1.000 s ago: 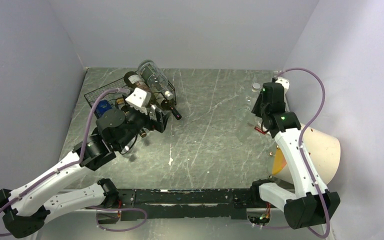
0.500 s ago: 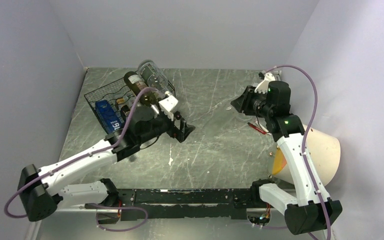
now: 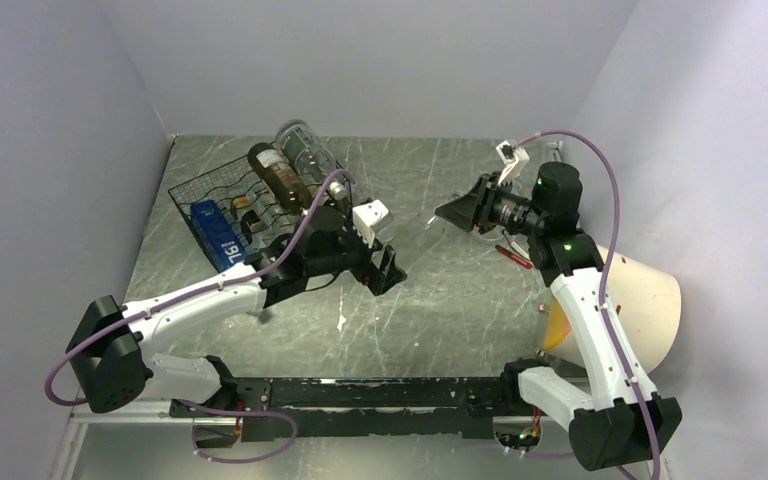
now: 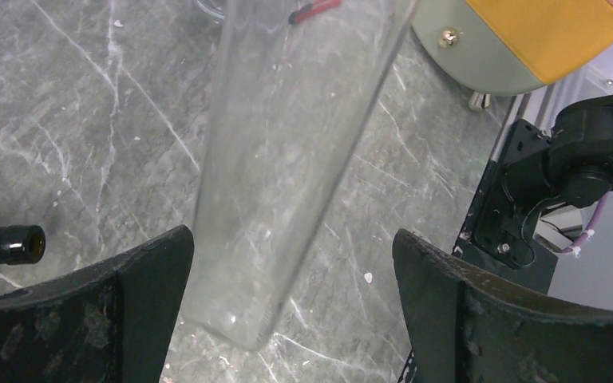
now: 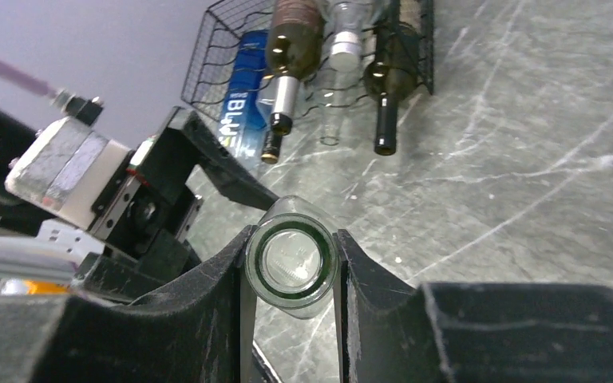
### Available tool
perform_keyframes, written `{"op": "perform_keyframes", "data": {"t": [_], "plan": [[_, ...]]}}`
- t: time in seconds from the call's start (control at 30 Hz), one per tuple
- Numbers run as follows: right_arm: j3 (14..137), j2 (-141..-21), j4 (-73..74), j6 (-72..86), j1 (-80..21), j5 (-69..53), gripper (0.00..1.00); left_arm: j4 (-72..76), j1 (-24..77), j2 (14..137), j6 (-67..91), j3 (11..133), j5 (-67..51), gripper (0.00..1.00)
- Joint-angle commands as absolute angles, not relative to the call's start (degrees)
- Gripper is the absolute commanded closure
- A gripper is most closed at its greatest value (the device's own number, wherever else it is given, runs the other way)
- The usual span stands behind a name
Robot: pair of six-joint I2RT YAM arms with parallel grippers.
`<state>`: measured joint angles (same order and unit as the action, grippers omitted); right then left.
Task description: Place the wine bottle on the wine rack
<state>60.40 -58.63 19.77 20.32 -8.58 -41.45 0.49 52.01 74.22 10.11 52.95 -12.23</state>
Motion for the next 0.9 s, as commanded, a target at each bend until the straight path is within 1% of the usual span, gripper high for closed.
{"op": "perform_keyframes", "data": {"t": [0.0,0.23,0.37,0.47,0.5,0.53,0.57,0.6,0.63,0.67,0.7,0.73,0.77,0.87], "plan": [[60.38,-56.48,13.06,21.61,-8.34,-50.77,1.00,0.09,52.21,75.04,10.04,55.69,-16.10,0.02],[59.13,-54.47,9.98,21.33,-8.28,-55.23,1.00,-0.03,52.08,73.57,8.72,54.74,-11.34,0.01],[58.83,-53.92,9.04,21.35,-8.32,-57.08,1.00,0.04,51.86,72.92,7.82,54.73,-13.05,0.18],[58.67,-54.00,8.48,22.42,-8.35,-57.59,1.00,0.53,51.90,72.37,6.46,54.52,-15.66,0.39],[58.68,-54.10,8.35,22.70,-8.32,-57.75,1.00,0.72,51.86,72.05,5.80,54.43,-16.56,0.50],[58.75,-54.15,8.42,22.84,-8.35,-57.96,1.00,0.95,51.90,71.80,5.02,54.45,-17.84,0.62],[58.91,-54.20,8.62,22.92,-8.34,-58.12,1.00,1.16,51.86,71.54,4.27,54.60,-18.42,0.81],[59.11,-54.24,8.94,22.82,-8.33,-58.18,1.00,1.36,51.86,71.35,3.84,54.85,-18.09,0.91],[59.29,-54.23,9.35,22.77,-8.35,-57.83,0.94,1.45,51.90,70.98,3.41,55.11,-17.20,0.93],[59.51,-54.16,9.78,22.69,-8.35,-57.25,0.83,1.60,51.86,70.63,2.68,55.25,-16.40,0.93],[59.85,-53.98,10.52,22.42,-8.34,-56.43,0.65,2.04,51.92,70.06,1.74,55.24,-15.42,0.93],[60.25,-53.60,11.71,21.84,-8.35,-54.88,0.51,2.63,51.86,69.36,0.19,55.01,-14.34,0.93],[60.57,-53.19,12.99,21.09,-8.35,-52.33,0.43,3.28,51.87,68.37,-1.35,54.75,-13.12,0.93],[62.22,-51.50,17.44,20.20,-8.35,-40.74,0.28,6.89,51.88,65.81,-8.08,53.01,-8.60,0.93]]}}
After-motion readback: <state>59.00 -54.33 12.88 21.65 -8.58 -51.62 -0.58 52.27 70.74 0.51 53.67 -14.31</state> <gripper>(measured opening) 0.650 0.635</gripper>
